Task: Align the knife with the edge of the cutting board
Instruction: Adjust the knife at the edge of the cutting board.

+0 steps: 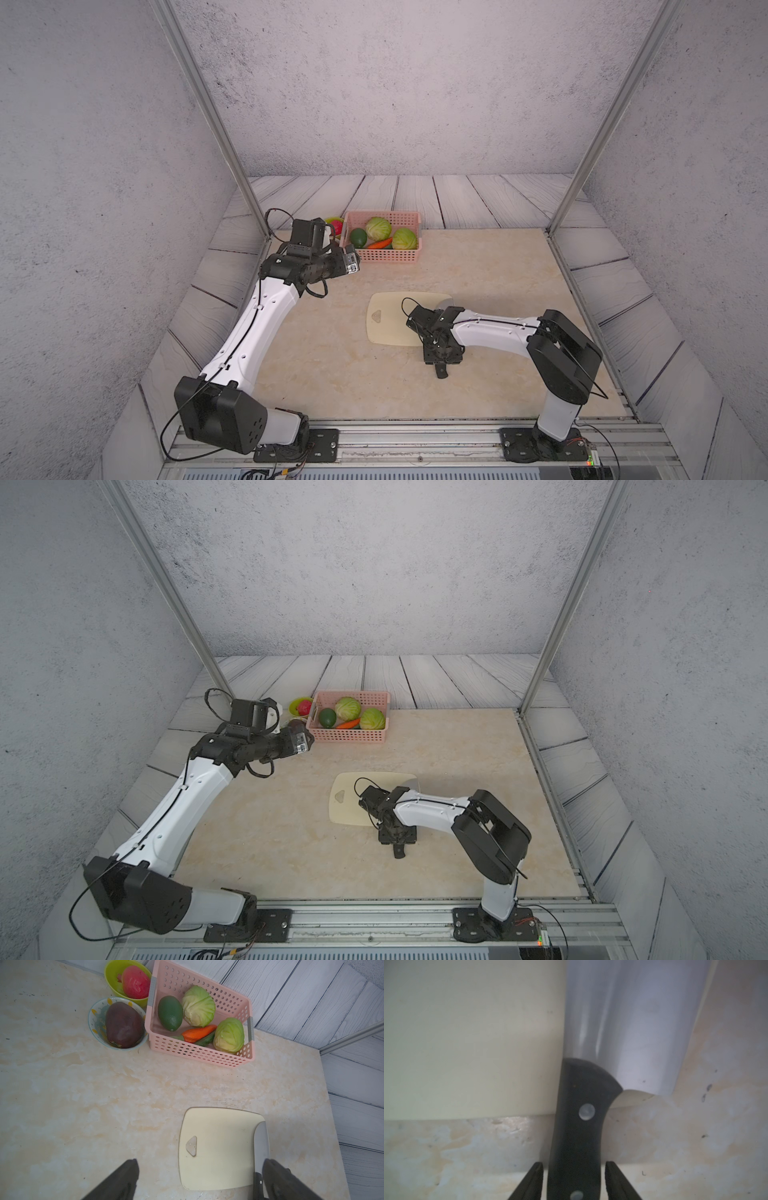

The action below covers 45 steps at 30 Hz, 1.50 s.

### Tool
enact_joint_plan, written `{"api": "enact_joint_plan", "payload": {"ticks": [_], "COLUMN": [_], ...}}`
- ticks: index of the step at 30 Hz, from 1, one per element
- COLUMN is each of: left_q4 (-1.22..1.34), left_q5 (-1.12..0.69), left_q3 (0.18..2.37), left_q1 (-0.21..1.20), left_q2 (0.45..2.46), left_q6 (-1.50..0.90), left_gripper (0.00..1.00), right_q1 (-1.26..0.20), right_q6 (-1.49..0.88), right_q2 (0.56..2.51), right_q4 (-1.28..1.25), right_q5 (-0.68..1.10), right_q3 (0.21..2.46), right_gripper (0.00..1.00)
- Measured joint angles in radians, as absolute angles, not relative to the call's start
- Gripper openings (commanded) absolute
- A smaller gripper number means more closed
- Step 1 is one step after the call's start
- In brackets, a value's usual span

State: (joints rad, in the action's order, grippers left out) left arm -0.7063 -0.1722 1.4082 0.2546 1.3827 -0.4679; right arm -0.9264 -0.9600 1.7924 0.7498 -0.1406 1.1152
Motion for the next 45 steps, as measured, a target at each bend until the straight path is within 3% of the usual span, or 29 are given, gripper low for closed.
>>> {"api": "enact_joint_plan", "payload": {"ticks": [33,45], "left_q4": [-0.707,-0.707], "left_q5": [-0.165,-0.162], "left_q3": [1.409,1.409], "left_q1": [0.255,0.255], "left_q2": [1.392,1.393], "left_q6": [-0.467,-0.467], "left_gripper": [0.98,0.98], "right_q1": [-0.926,-0.926], "right_q6": [-0.931,-0.914], "right_q2": [1.772,1.736], "right_q4": [0.761,0.745], "right_q5": [-0.170,-0.168], "right_q3": [1.097,1.087], "right_gripper": [0.52,0.60]}}
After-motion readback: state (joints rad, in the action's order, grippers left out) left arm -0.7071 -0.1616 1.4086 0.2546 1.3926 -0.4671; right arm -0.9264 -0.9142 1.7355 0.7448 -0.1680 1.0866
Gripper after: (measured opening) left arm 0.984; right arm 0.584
